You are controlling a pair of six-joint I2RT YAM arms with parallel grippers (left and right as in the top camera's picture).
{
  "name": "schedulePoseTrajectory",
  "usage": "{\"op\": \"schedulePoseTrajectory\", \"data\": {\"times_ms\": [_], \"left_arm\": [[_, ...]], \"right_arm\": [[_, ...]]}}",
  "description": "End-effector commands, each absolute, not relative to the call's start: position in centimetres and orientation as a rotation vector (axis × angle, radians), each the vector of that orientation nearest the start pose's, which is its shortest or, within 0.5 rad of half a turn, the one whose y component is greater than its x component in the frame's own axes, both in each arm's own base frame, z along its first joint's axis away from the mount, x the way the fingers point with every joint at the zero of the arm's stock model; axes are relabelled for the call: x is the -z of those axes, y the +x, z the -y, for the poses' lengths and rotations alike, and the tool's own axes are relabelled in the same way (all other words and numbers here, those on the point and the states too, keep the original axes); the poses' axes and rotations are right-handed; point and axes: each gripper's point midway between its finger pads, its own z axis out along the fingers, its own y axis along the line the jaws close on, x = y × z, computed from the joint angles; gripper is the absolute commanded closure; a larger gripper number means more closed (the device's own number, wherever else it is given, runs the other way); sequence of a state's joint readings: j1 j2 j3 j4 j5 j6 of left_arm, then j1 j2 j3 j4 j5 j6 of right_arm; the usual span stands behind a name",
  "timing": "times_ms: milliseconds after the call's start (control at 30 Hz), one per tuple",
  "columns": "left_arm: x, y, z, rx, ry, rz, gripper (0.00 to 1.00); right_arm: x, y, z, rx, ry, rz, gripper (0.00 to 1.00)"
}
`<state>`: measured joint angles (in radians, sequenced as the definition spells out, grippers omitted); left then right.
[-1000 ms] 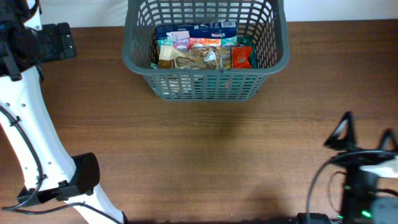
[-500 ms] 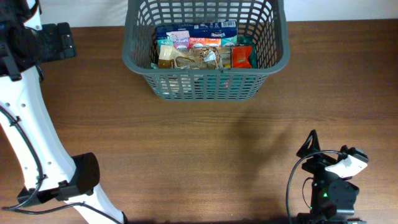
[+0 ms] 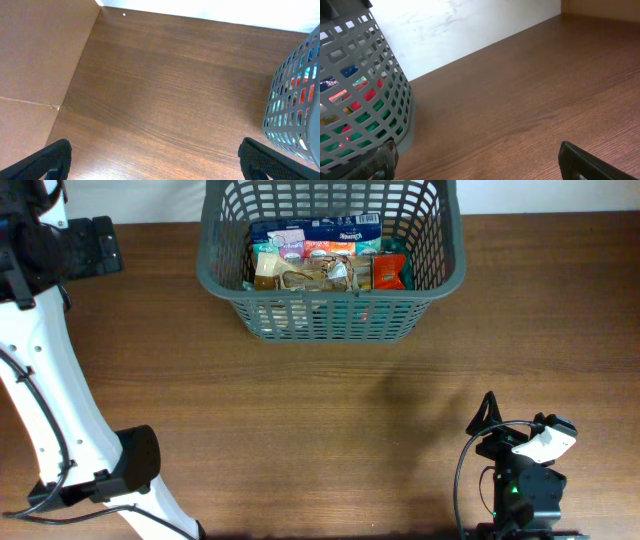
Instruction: Pack container
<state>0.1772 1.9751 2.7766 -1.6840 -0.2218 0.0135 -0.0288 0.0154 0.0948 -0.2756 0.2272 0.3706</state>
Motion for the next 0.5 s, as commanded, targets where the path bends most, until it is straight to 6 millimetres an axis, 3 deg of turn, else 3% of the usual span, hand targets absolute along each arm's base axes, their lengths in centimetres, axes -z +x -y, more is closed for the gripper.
{"op": "schedulePoseTrajectory", "data": {"times_ms": [0,267,367,467], "left_arm": [[-38.6,39.1,-11.1,-0.362,-0.319,-2.44,0.01],[-38.3,39.2,-11.2,-0.362,-0.318,-2.449,0.01],[-39.0,38.4,-10.2,-0.353,-0.294,-2.443,0.01],[-38.1,36.1,-8.2,-0.338,-0.237,-2.506,0.01]], "right_arm": [[-14.9,23.2,4.2,-0.071,0.505,-1.682,0.01],[-14.9,23.2,4.2,-0.071,0.505,-1.682,0.01],[-14.9,23.2,4.2,-0.071,0.505,-1.682,0.01],[-14.9,23.2,4.2,-0.071,0.505,-1.682,0.01]]}}
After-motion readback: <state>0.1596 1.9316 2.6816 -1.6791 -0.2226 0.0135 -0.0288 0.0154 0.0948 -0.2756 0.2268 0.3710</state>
